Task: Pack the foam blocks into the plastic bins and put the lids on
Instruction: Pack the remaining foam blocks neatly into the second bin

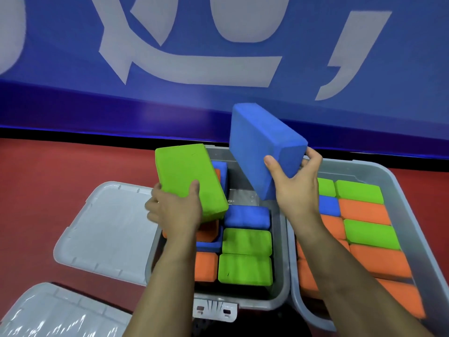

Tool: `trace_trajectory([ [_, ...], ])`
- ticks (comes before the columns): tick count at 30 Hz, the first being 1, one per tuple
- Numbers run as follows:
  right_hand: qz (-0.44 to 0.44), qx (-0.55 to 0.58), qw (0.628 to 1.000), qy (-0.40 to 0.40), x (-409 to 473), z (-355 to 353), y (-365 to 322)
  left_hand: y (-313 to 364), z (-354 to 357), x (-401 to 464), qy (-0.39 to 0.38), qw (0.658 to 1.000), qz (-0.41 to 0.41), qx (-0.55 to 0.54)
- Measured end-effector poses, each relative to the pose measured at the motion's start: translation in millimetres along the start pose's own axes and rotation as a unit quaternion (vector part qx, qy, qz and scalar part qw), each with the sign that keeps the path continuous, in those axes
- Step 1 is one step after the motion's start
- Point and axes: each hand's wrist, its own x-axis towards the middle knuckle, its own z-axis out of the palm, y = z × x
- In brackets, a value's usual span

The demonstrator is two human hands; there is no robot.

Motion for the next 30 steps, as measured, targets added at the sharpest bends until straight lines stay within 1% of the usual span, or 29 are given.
trace_trajectory([
  [1, 0.0, -0.025, 1.0, -0.002, 2, -1, 2, -6, -1, 4, -0.001, 0.999, -0.028, 0.025],
  [3, -0.005, -0.075, 0.997, -0.013, 5, -2, 5, -22, 3, 11, -0.032, 0.993, -0.09, 0.063],
  [5, -0.02, -0.109, 0.993, -0.025, 6, -1, 8, -38, 9, 17, -0.074, 0.986, -0.136, 0.055],
  [8, -0.042, -0.146, 0.987, -0.046, 6, 2, 12, -52, 12, 19, -0.102, 0.983, -0.137, 0.061],
  [11, -0.058, -0.18, 0.98, -0.057, 4, 5, 15, -52, 10, 17, -0.096, 0.986, -0.126, 0.055],
  [16, -0.056, -0.237, 0.966, -0.083, 6, 5, 21, -53, 14, 16, -0.081, 0.985, -0.152, 0.008],
  [18, -0.053, -0.259, 0.96, -0.095, 6, 5, 23, -53, 16, 16, -0.075, 0.981, -0.173, -0.035],
  [20, -0.052, -0.275, 0.955, -0.102, 7, 5, 25, -59, 21, 19, -0.077, 0.975, -0.184, -0.1],
  [23, -0.048, -0.283, 0.953, -0.101, 8, 5, 28, -87, 43, 39, -0.076, 0.961, -0.198, -0.176],
  [25, -0.047, -0.292, 0.95, -0.099, 11, 5, 29, -70, 34, 29, -0.089, 0.948, -0.206, -0.225],
  [27, -0.05, -0.306, 0.945, -0.103, 12, 6, 31, -42, 19, 12, -0.106, 0.938, -0.195, -0.265],
  [30, -0.058, -0.33, 0.933, -0.136, 14, 7, 35, -28, 11, 12, -0.093, 0.918, -0.196, -0.331],
])
